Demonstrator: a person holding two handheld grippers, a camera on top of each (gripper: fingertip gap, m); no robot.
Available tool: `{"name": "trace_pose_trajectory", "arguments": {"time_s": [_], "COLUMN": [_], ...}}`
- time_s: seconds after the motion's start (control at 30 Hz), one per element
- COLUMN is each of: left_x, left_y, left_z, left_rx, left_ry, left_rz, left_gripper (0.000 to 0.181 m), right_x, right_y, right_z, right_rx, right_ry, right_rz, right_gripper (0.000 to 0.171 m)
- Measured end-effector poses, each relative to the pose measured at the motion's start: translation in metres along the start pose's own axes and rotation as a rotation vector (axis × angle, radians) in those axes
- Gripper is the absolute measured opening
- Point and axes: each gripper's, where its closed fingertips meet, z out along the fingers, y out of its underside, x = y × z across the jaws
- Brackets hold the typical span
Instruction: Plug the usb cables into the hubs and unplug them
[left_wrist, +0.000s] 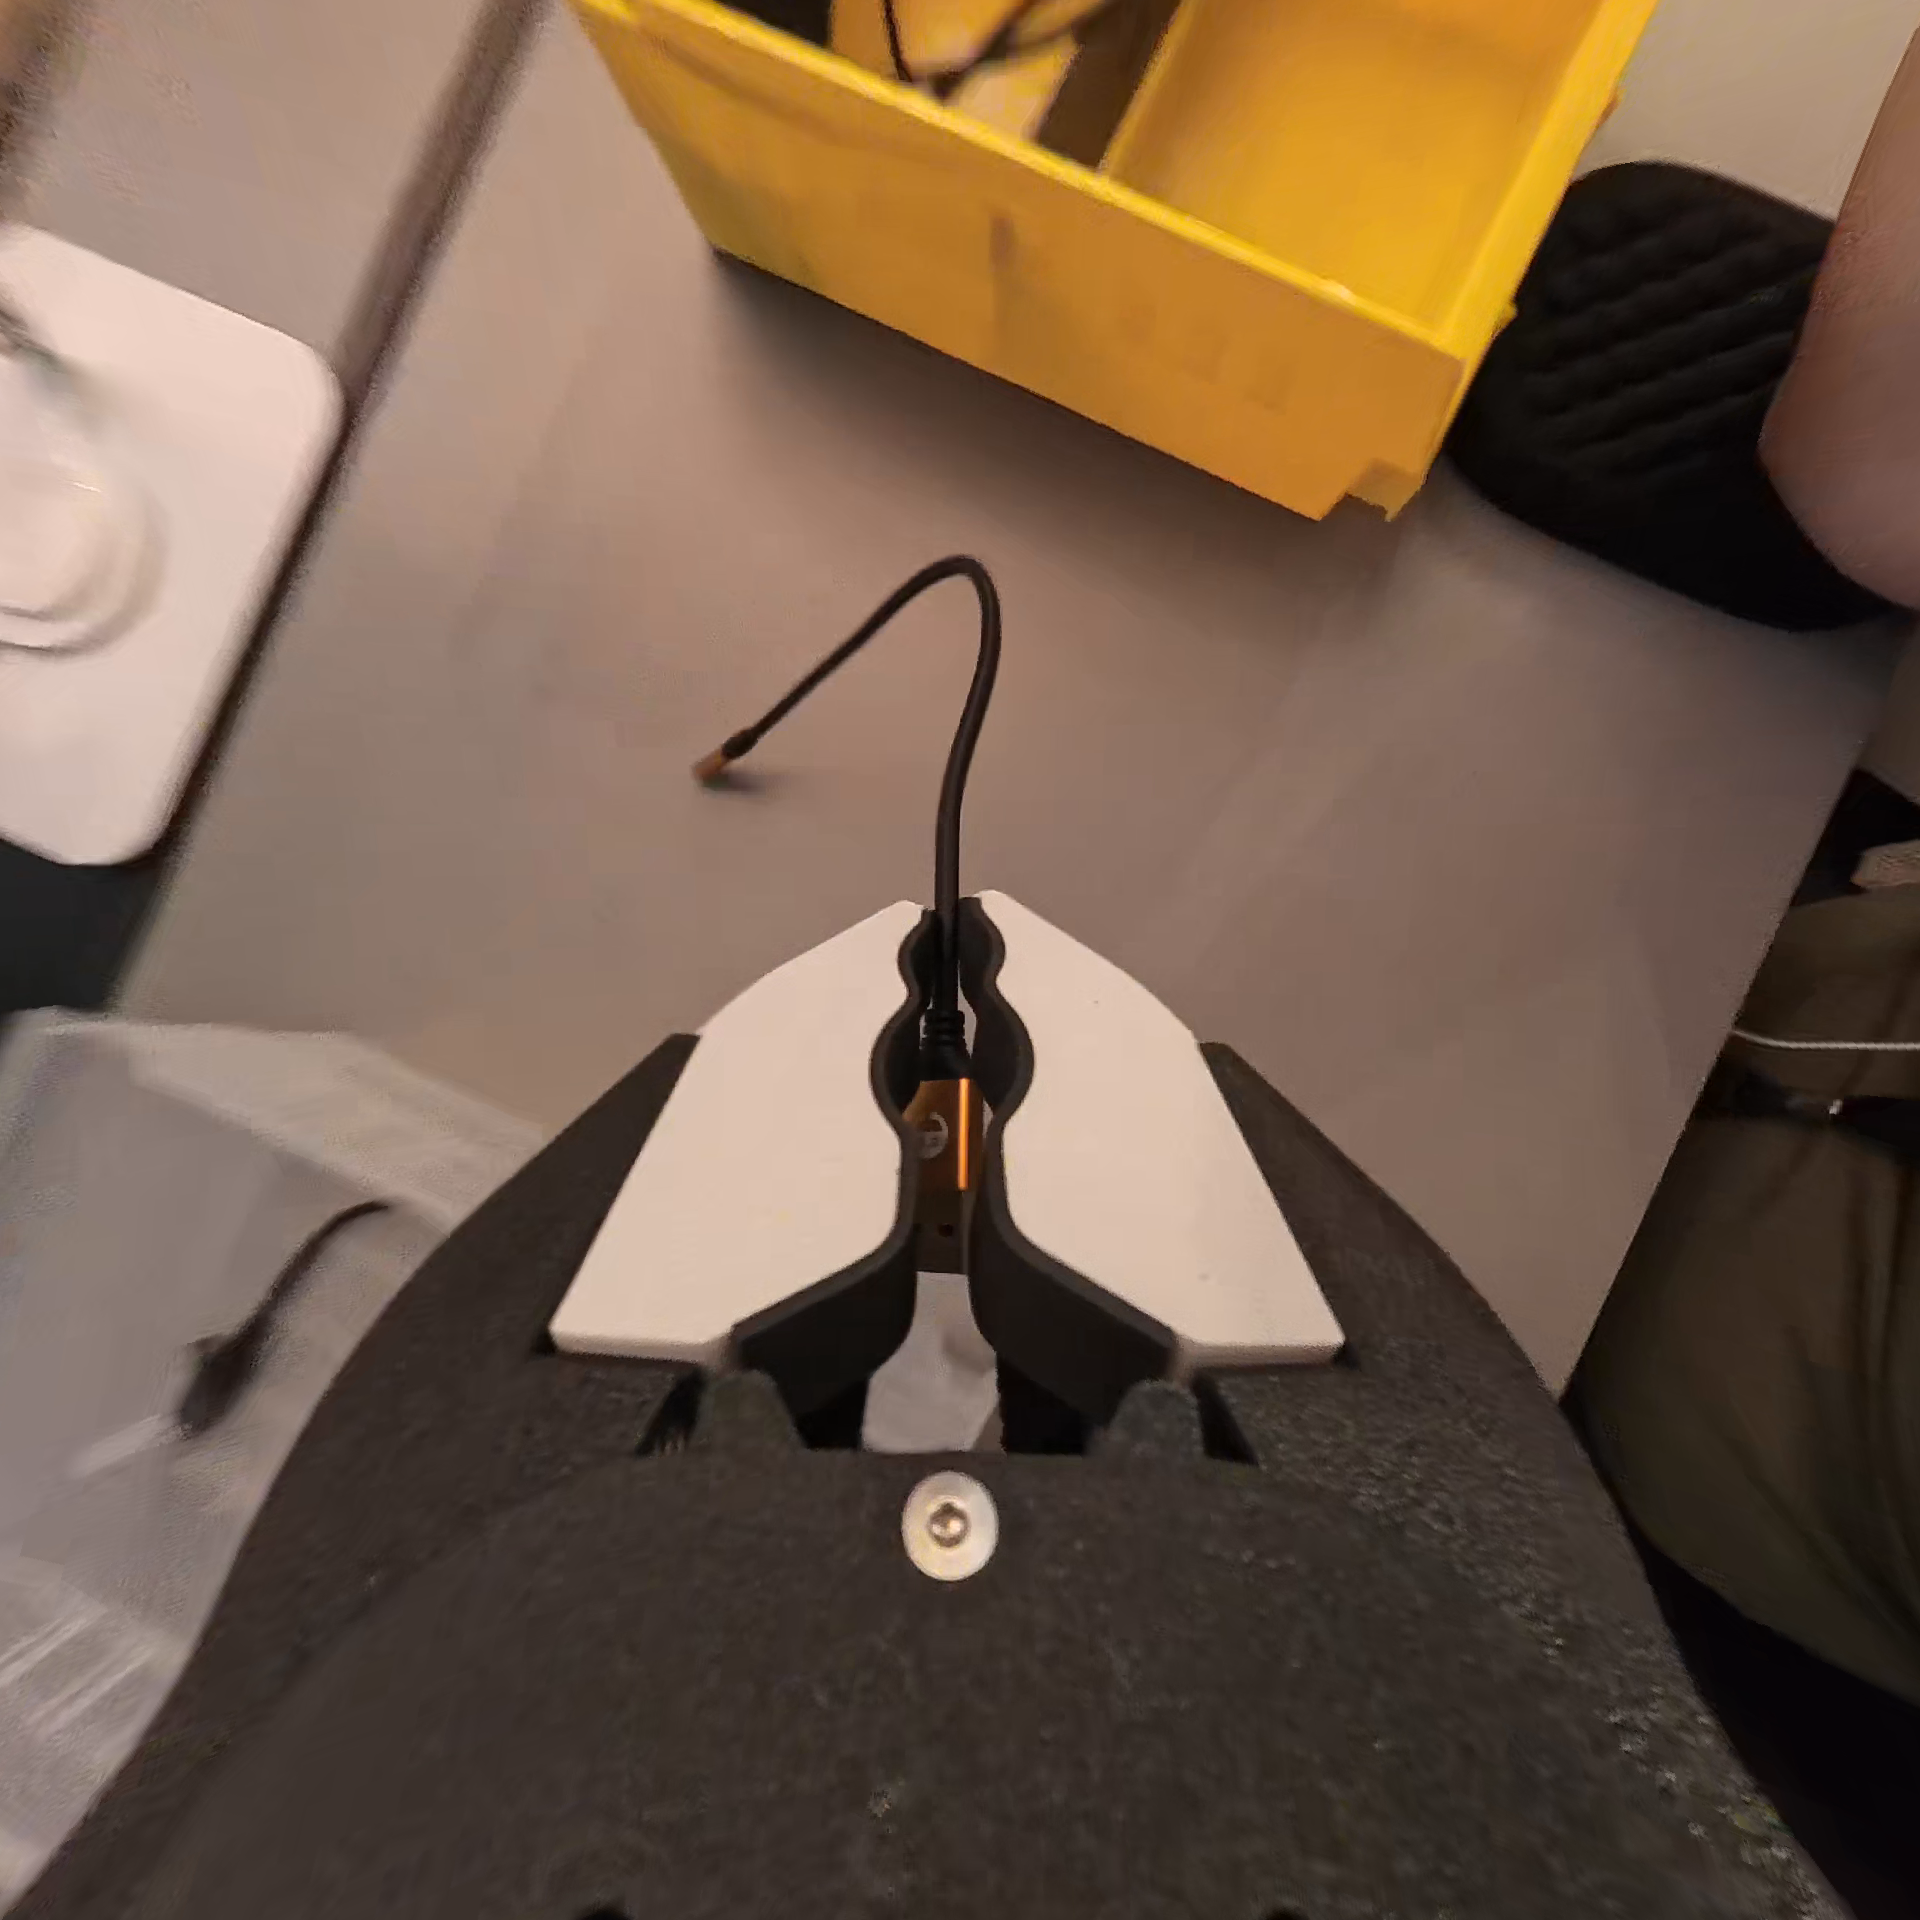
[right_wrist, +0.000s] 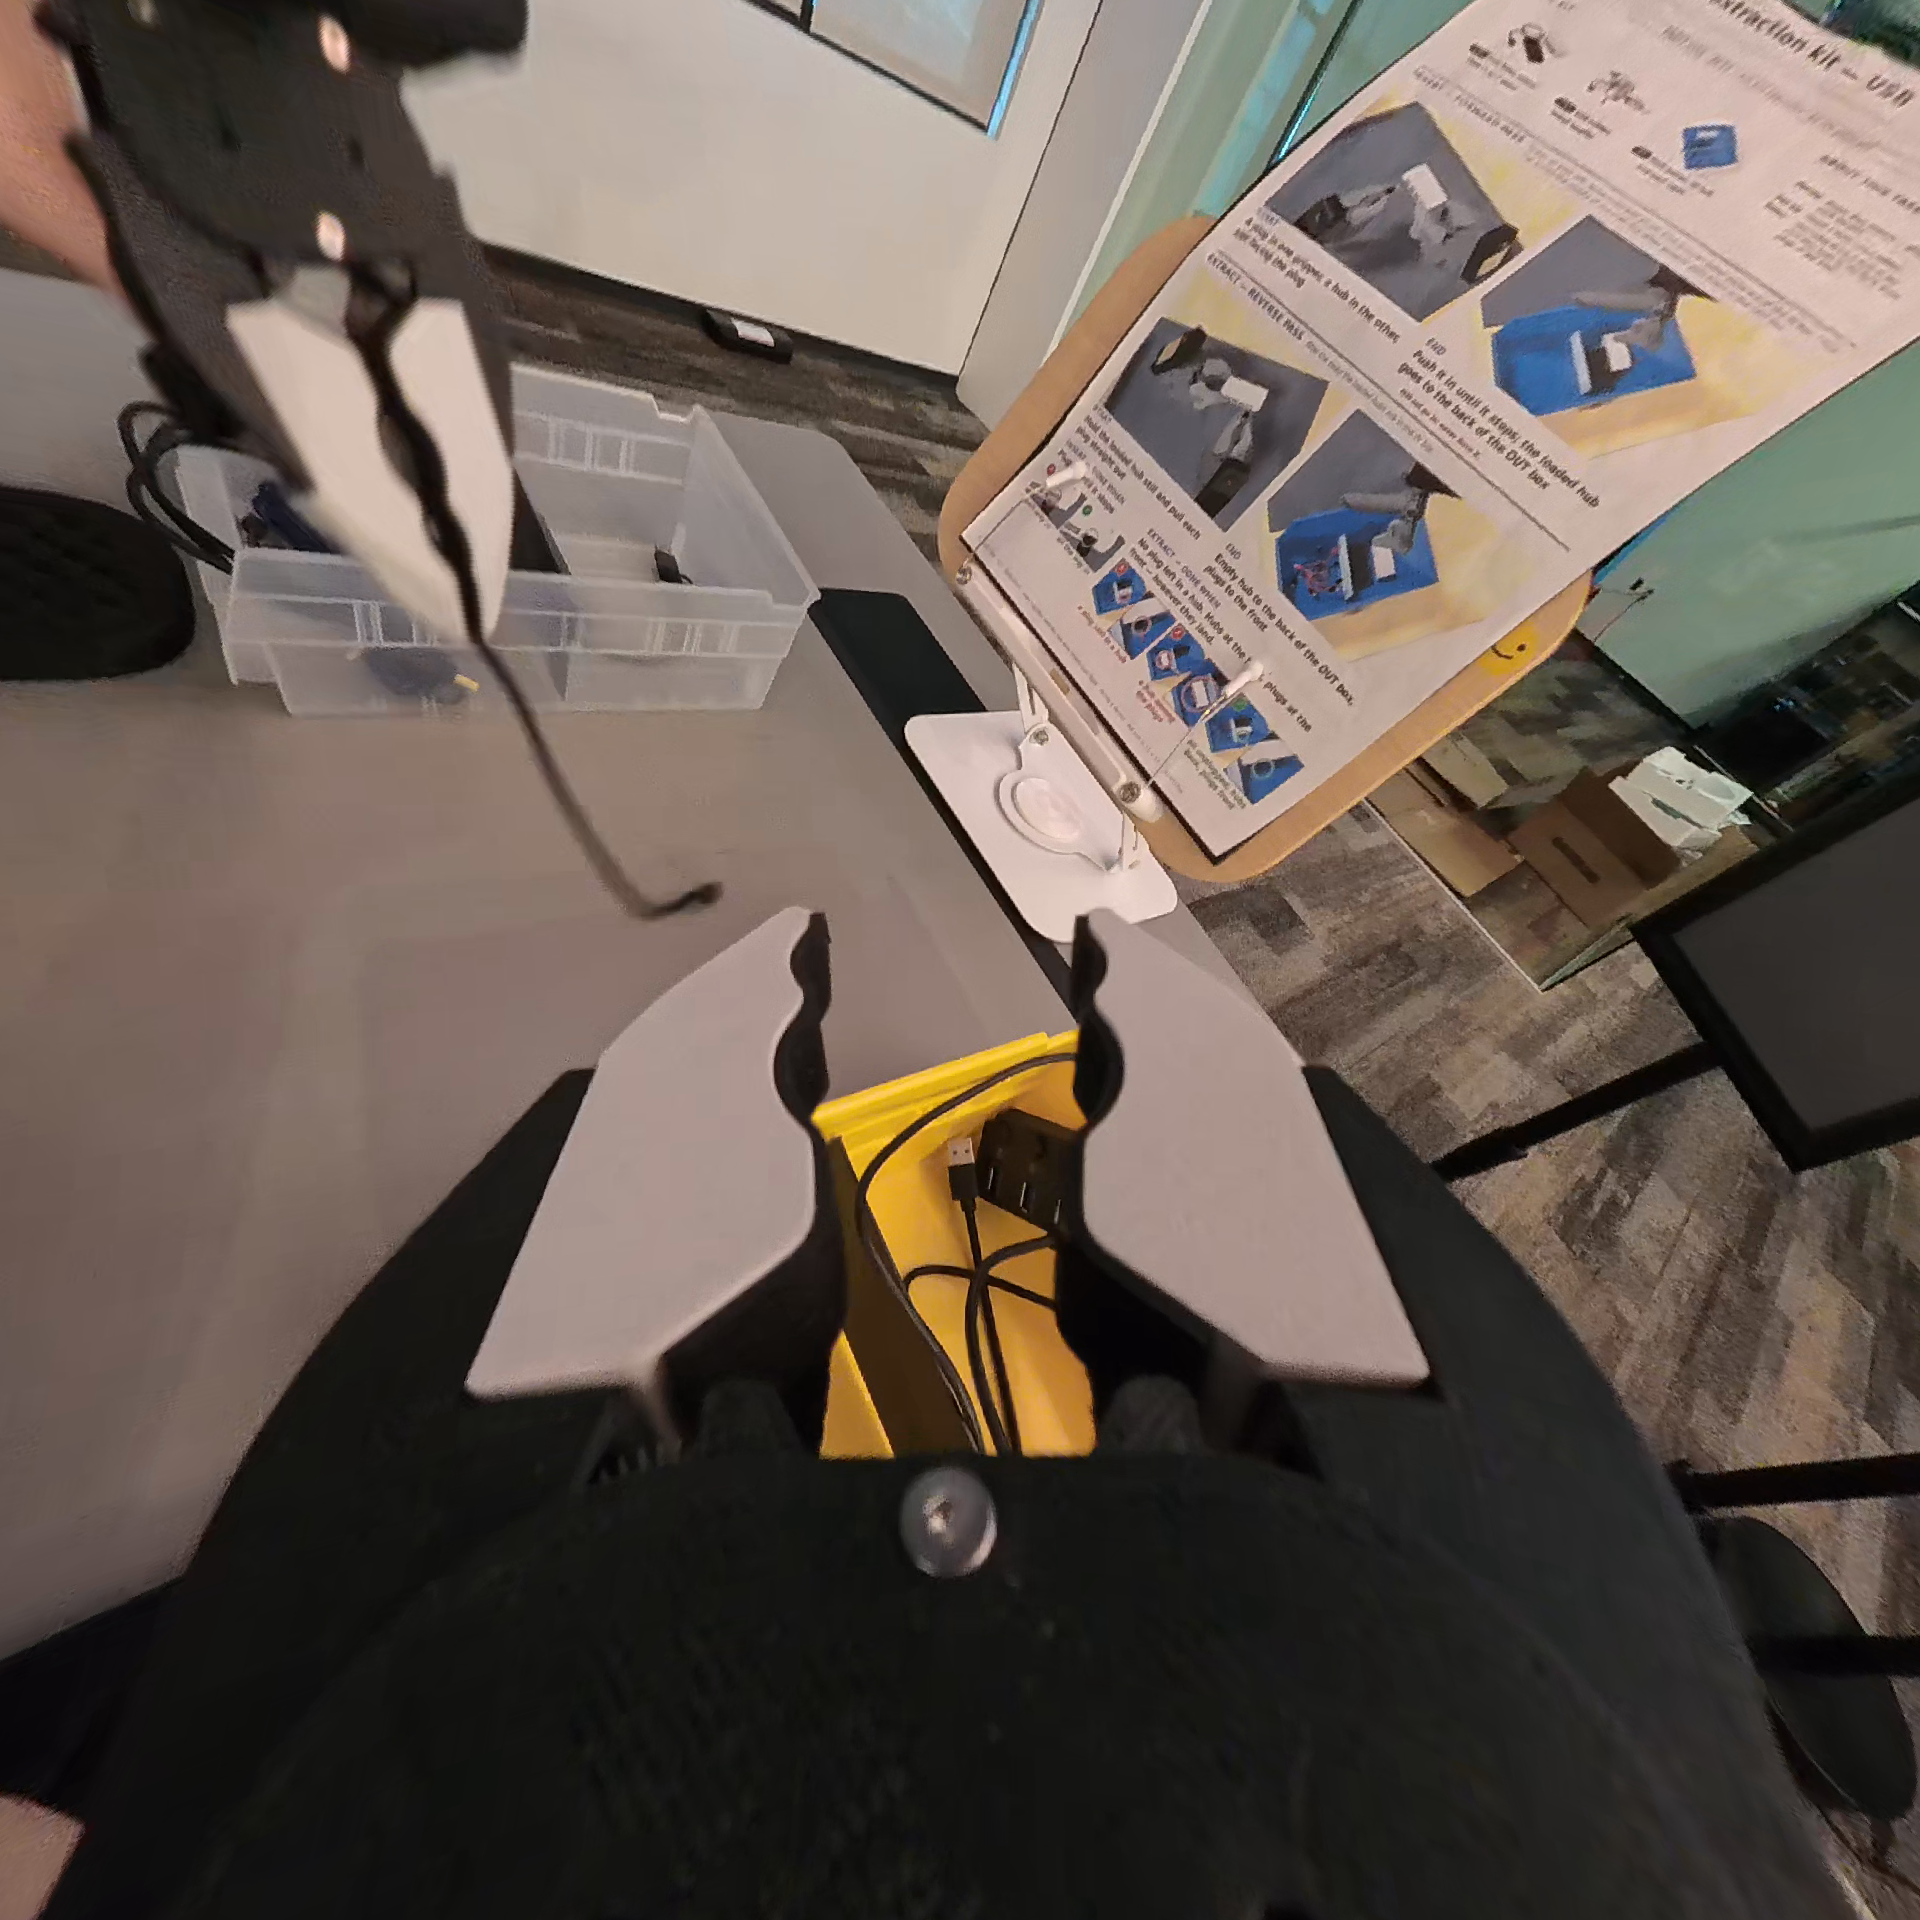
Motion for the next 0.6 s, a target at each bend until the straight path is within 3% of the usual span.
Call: {"name": "trace_pose_trajectory", "arguments": {"time_s": [0.2, 0.37, 0.4, 0.5, 0.6], "left_x": [0.029, 0.054, 0.056, 0.055, 0.038], "left_y": [0.021, 0.024, 0.023, 0.015, -0.015], "left_z": [0.091, 0.138, 0.142, 0.138, 0.089], "left_rx": [-0.051, 0.024, 0.039, 0.084, 0.219], "left_ry": [0.01, 0.15, 0.169, 0.177, 0.14], "left_rz": [0.014, -0.077, -0.088, -0.091, -0.041], "left_gripper": [0.003, 0.003, 0.004, 0.032, 0.034], "right_x": [-0.005, -0.003, -0.001, 0.003, 0.006], "right_y": [-0.002, 0.004, 0.006, 0.011, 0.011], "right_z": [0.007, 0.01, 0.01, 0.009, 0.005], "right_rx": [0.02, 0.011, 0.007, -0.002, 0.015], "right_ry": [-0.045, -0.054, -0.054, -0.043, -0.035], "right_rz": [-0.002, 0.015, 0.022, 0.034, 0.042], "right_gripper": [0.045, 0.045, 0.045, 0.045, 0.045]}}
